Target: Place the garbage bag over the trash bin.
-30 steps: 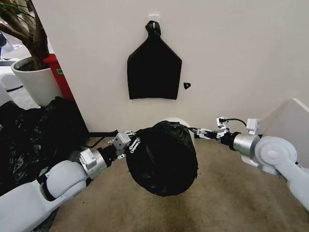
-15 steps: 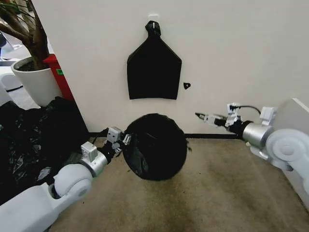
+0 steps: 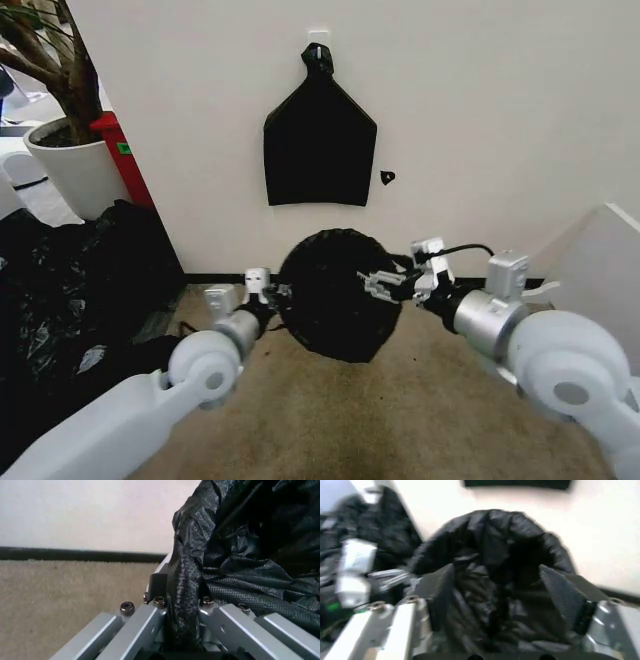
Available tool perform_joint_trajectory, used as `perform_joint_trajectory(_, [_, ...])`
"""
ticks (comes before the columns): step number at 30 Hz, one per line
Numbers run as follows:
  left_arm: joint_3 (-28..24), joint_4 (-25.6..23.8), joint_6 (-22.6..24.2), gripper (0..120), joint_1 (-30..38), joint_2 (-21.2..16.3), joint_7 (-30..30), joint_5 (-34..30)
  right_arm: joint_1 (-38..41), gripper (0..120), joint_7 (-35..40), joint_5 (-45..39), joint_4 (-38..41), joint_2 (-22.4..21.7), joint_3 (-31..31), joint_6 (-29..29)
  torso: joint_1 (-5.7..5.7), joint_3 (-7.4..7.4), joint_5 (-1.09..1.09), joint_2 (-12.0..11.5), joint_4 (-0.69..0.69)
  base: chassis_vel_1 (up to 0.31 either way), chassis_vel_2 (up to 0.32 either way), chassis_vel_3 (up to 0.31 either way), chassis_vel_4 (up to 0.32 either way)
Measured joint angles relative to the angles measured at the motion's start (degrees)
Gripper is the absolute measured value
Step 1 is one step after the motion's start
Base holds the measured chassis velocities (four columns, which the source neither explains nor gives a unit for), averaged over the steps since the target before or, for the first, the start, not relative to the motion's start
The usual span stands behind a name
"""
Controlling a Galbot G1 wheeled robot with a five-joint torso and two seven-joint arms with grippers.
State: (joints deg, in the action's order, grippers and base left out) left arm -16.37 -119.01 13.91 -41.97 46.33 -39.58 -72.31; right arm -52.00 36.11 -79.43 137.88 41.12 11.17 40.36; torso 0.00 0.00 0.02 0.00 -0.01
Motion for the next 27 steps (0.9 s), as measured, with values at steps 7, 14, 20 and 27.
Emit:
perform_joint_trajectory(7, [-6.59,2.73,2.01,1,5.39,3.18,-1.72,4.93,6.67,34,15.65,-9.24,-2.08,2.91,-6.9,0.32,0.0,0.01,-0.01,0.0,0.01,0.0,0.0,0.0,0.0])
perform_joint_trajectory(14, [-8.68,3.76,1.81,1,8.28,5.27,-1.59,7.45,12.72,9,28.73,-21.2,-8.45,8.68,-10.98,-3.48,0.0,0.01,-0.02,0.0,0.02,0.0,0.0,0.0,0.0])
perform_joint_trajectory(20, [-8.58,3.77,1.62,1,8.63,5.43,-1.36,8.2,14.55,0,33.47,-23.77,-11.9,10.75,-12.83,-6.02,0.0,0.0,-0.02,0.0,0.01,0.0,0.0,0.0,0.0])
perform_joint_trajectory(27, [-8.25,3.34,1.26,1,8.76,5.57,-0.79,9.31,16.17,0,34.6,-23.26,-14.9,12.22,-15.63,-6.95,0.0,0.0,-0.02,0.0,0.02,0.0,0.0,0.0,0.0])
